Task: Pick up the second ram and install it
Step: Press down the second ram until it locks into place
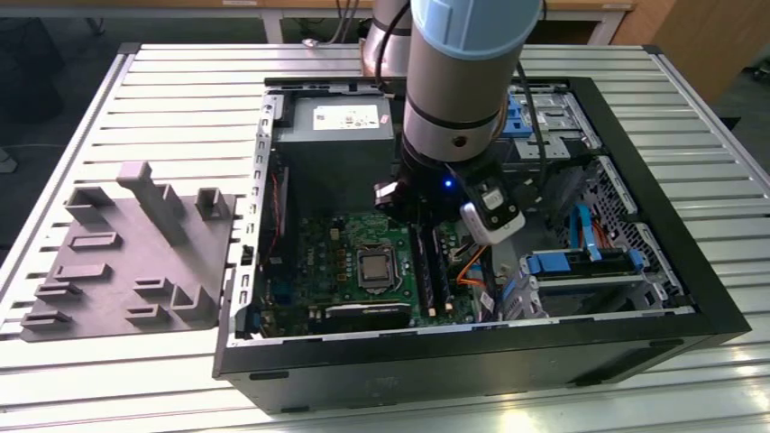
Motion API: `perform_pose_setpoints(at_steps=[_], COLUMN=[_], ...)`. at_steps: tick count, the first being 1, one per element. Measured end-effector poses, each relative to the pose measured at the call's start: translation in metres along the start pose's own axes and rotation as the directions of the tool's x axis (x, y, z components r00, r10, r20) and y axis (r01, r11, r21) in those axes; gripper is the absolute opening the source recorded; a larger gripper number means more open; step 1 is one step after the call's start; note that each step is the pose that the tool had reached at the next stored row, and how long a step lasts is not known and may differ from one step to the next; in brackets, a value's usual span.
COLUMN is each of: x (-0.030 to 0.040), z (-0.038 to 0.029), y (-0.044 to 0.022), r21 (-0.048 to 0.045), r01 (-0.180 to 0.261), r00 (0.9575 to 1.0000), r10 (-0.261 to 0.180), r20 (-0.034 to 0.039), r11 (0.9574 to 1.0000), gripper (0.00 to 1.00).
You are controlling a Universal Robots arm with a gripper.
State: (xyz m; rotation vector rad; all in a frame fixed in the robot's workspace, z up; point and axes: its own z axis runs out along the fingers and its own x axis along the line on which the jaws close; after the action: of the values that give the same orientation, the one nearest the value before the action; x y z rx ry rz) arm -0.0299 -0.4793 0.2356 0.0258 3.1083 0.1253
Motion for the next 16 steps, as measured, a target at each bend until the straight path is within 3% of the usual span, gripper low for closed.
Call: perform_pose_setpoints(at_steps=[16], x=[-0.0001], z=[-0.0005], y=[-0.0063], r21=[0.0000], r01=[0.000], r00=[1.0000], r10=[0.000], r20=[0.0000], r11=[1.0000], gripper=[0.11])
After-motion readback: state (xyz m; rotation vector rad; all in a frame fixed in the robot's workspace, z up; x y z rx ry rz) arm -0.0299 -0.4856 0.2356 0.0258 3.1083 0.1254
